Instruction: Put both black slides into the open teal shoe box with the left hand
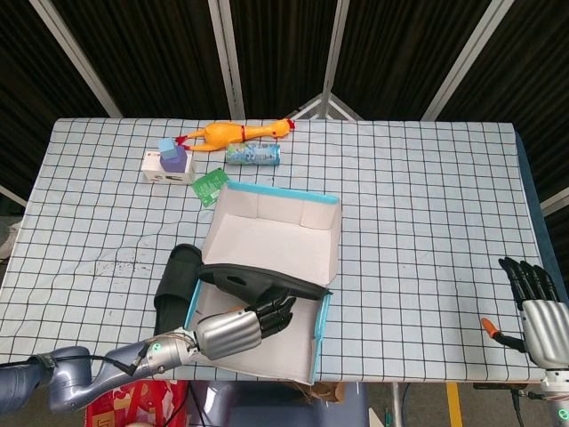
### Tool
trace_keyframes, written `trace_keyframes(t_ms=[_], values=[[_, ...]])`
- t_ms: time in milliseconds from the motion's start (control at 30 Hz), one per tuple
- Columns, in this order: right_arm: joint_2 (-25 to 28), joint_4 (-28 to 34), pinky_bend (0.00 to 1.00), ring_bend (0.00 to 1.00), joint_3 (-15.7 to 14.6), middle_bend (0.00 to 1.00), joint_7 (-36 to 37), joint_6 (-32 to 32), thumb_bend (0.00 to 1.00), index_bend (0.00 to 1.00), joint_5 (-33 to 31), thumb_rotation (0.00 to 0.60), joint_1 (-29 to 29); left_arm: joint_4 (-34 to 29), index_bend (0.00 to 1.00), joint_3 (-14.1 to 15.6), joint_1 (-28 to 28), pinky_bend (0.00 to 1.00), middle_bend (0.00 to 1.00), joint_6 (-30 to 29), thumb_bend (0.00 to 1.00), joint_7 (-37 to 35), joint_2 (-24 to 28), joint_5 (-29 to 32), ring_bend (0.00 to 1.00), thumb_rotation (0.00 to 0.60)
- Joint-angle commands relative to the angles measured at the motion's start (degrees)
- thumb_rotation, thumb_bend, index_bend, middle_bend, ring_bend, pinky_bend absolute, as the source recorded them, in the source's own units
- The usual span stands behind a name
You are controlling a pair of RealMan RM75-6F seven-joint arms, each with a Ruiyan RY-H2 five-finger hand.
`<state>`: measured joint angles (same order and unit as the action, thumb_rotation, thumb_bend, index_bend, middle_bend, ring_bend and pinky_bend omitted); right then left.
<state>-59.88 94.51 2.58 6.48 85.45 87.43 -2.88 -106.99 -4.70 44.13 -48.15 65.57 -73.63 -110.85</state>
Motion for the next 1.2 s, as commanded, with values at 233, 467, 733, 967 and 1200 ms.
trace_keyframes(t_ms=[233, 467, 733, 967, 1200], values=[[0.0, 0.4, 0.04, 0.05, 0.0, 0.09, -0.7, 0.0, 0.25, 0.05, 0.0, 0.600, 0.1, -0.1, 0.12, -2.2, -3.2, 0.14, 0.15, -11.5, 0.47, -13.8, -2.5, 3.9, 0.07, 0.600], [0.0, 0.3, 0.04, 0.04, 0.0, 0.09, -0.7, -0.3, 0.25, 0.05, -0.2, 0.600, -0.1, -2.7, 0.18, -3.8, -4.5, 0.19, 0.19, -9.9, 0.47, -20.9, -3.8, 16.5, 0.11, 0.600], [0.2, 0.2, 0.04, 0.05, 0.0, 0.09, -0.4, -0.4, 0.25, 0.05, -0.3, 0.600, 0.0, -2.6, 0.25, -4.0, -3.8, 0.26, 0.26, -9.1, 0.47, -24.8, -5.0, 20.6, 0.15, 0.600], [0.2, 0.2, 0.04, 0.04, 0.0, 0.09, -0.2, -0.5, 0.25, 0.05, -0.3, 0.600, 0.0, -2.8, 0.27, -3.9, -3.5, 0.28, 0.29, -8.9, 0.47, -25.2, -6.1, 23.9, 0.17, 0.600], [0.3, 0.1, 0.04, 0.04, 0.0, 0.09, 0.2, -0.4, 0.25, 0.05, -0.2, 0.600, 0.0, -2.7, 0.30, -3.5, -3.3, 0.31, 0.33, -9.3, 0.47, -24.9, -6.8, 25.6, 0.20, 0.600]])
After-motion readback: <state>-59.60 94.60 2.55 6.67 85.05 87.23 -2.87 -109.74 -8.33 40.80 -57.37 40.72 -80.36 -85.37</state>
